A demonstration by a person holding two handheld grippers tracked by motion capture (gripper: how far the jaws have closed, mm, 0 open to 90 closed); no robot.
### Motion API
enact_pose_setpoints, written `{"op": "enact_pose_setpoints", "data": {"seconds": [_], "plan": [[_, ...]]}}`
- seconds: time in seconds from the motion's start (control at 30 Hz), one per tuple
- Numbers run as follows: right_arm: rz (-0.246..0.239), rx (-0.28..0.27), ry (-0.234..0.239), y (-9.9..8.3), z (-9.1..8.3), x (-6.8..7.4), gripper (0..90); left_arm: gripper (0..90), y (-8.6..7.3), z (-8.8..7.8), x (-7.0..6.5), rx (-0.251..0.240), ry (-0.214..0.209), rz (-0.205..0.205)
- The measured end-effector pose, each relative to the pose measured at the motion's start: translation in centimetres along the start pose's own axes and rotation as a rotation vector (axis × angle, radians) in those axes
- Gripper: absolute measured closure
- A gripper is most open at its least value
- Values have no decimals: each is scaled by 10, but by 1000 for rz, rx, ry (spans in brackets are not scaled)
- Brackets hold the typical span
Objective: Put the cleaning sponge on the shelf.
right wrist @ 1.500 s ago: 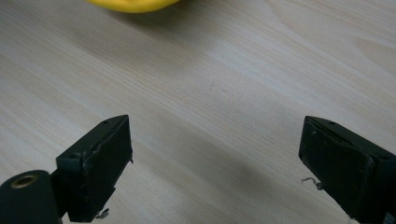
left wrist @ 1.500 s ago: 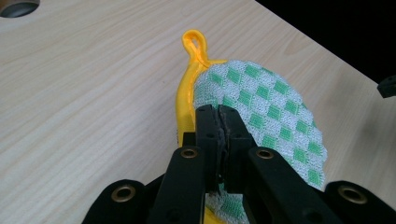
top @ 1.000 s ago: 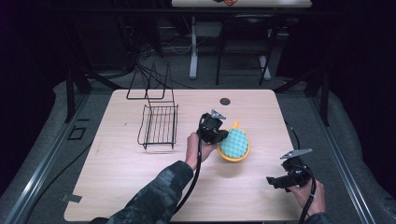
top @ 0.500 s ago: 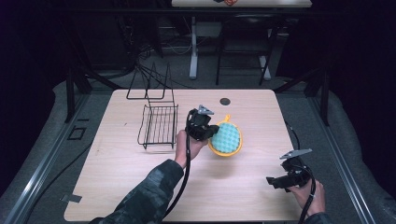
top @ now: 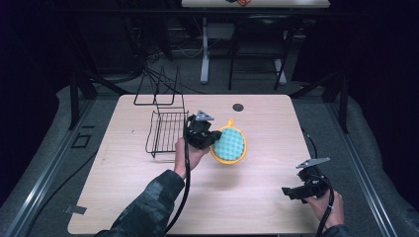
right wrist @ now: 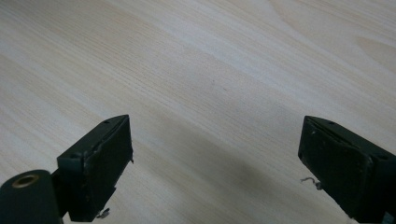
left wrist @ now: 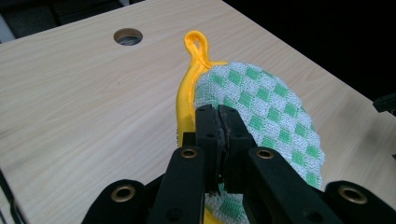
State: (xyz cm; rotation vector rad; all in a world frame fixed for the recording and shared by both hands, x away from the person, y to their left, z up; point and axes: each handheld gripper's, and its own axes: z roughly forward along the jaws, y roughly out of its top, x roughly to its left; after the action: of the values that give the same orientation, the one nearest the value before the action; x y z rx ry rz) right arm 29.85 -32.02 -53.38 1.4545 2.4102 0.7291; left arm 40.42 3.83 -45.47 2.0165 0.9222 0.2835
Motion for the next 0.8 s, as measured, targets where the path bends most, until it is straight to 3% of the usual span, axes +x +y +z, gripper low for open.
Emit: {"op": "enact_pose_setpoints", "data": {"seconds": [0.23,0.8], "plan": [[-5,-2,-5,0,1,0,95,879,-8,-14,1,-24,16,13],[-5,1,-7,0,1,0,96,879,-32,-41,17,-65,59,-21]]}}
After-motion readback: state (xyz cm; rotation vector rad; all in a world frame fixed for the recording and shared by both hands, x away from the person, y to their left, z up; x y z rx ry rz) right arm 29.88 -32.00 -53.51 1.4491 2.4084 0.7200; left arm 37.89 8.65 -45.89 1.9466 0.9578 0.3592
